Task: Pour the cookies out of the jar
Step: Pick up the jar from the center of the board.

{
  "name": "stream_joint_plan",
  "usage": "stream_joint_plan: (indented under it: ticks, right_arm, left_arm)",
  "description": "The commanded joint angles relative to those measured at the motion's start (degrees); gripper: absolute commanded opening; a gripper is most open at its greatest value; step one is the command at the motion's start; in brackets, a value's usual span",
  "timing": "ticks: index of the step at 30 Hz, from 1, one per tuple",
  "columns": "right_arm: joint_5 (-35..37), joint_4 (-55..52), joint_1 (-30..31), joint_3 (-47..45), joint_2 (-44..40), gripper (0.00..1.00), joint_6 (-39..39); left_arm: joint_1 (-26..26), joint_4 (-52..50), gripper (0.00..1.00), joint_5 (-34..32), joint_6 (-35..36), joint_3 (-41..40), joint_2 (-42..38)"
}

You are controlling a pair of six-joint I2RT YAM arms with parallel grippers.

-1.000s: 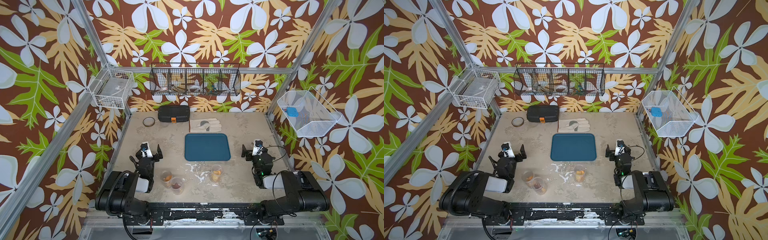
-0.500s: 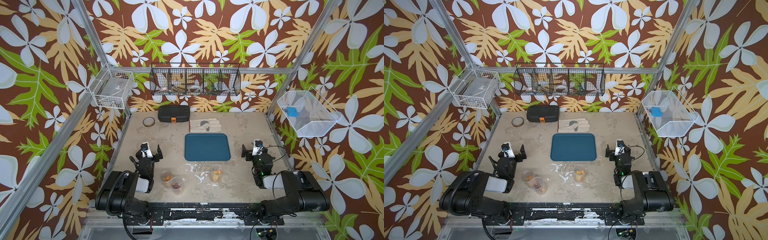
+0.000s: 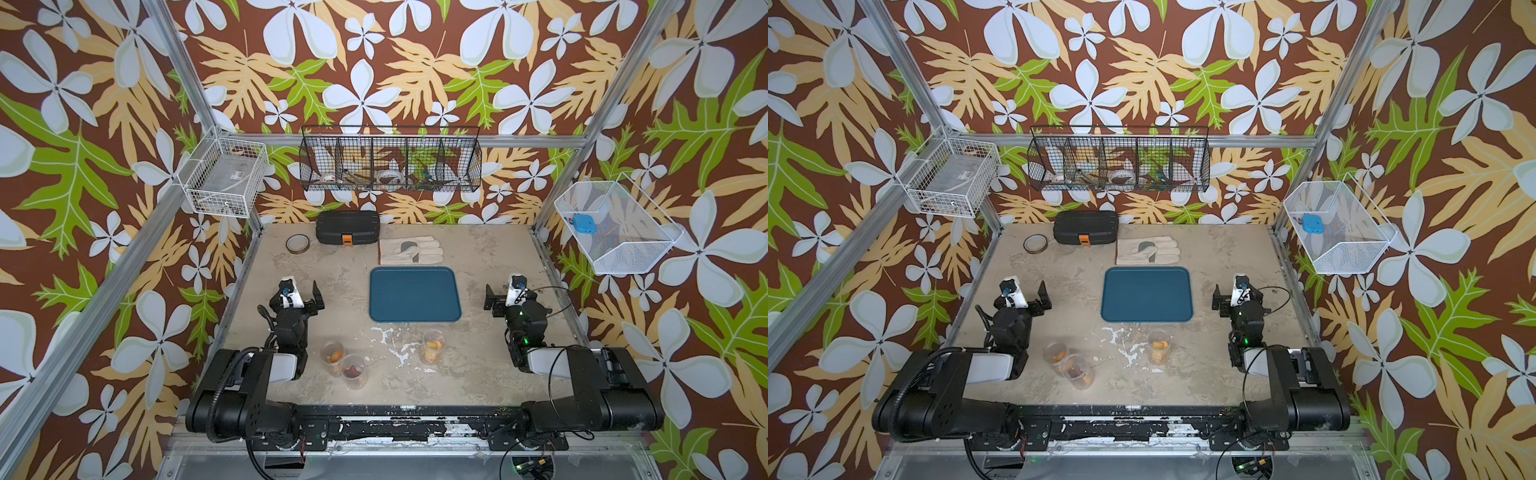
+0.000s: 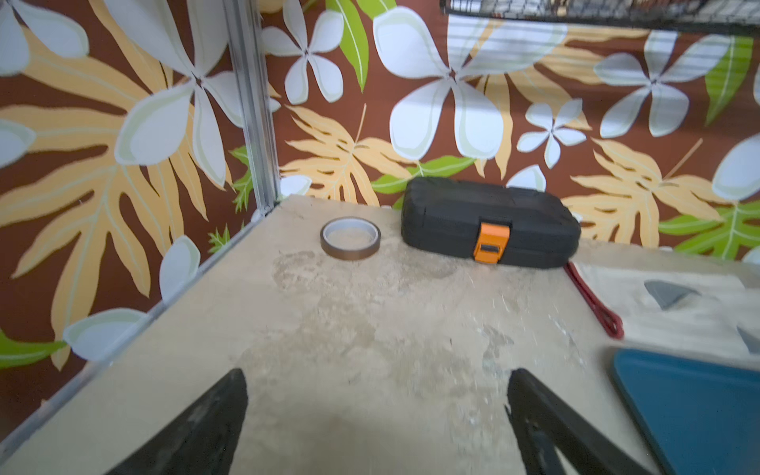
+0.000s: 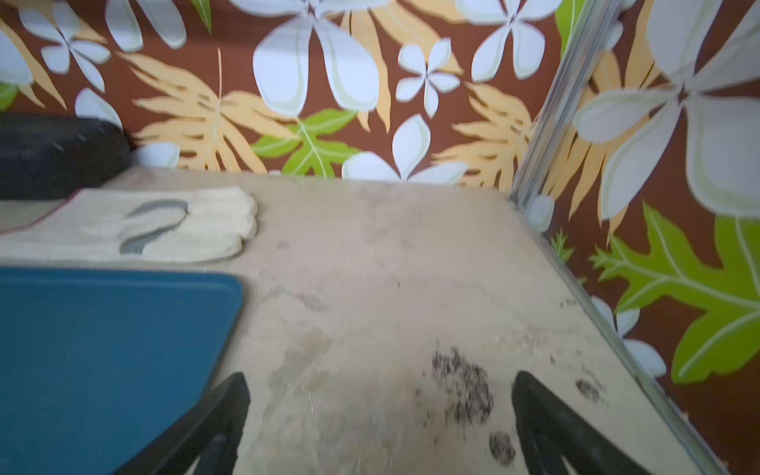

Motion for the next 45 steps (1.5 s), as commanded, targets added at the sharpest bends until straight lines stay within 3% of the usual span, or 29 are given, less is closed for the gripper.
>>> stream_joint_plan:
  ticks: [1,4,7,11,15,19,22,27,33,36,45]
  right_arm:
    - [2.72,-12.73,-0.07,4.85,-3.26,1.00,2.14]
    - [2.74,-24.68,-0.06,12.23,-4.98,1.00,7.98]
    - [8.77,-46.21,-0.13,24.65,-4.37,1.00,20.56]
    - [1.78,-60.50,-0.25,35.92,-3.03,1.00,23.81]
    - [-6.07,-75.66,0.46,47.53,-1.02,0.99,24.66]
    - [-12.21,-85.15,3.09,53.64,-1.17,0.97,22.78]
    - [-16.52,-94.71,5.14,57.28,0.21,1.00,23.06]
    - [-16.05,-108.02,14.08,59.85,0.74,1.00,19.82]
    - [-12.26,-114.13,26.30,60.62,1.08,1.00,21.13]
    - [-11.83,-114.84,30.46,61.23,1.97,1.00,22.51]
    - [-8.60,-113.51,40.36,58.89,5.87,1.00,27.22]
  left_arm:
    - [-0.07,-21.93,1.00,-7.04,-4.16,8.94,-1.12]
    - [0.01,-36.11,1.00,-7.32,-7.40,18.49,-1.81]
    - [-0.04,-50.95,1.00,-3.75,-11.95,28.32,-2.63]
    - [-0.01,-67.01,1.00,5.24,-18.92,38.80,-3.62]
    - [-0.15,-77.72,0.99,18.92,-22.11,45.03,-3.64]
    - [-3.55,-85.08,0.99,26.24,-21.71,46.87,-5.29]
    - [-9.21,-89.13,0.98,29.13,-21.11,46.53,-6.99]
    - [-16.68,-92.74,0.98,33.37,-24.23,42.30,-13.45]
    - [-18.70,-94.88,0.99,38.77,-28.11,34.69,-22.71]
    - [-18.80,-95.00,0.99,36.91,-28.03,33.37,-26.00]
    - [-18.96,-95.93,0.99,35.64,-26.57,36.16,-25.08]
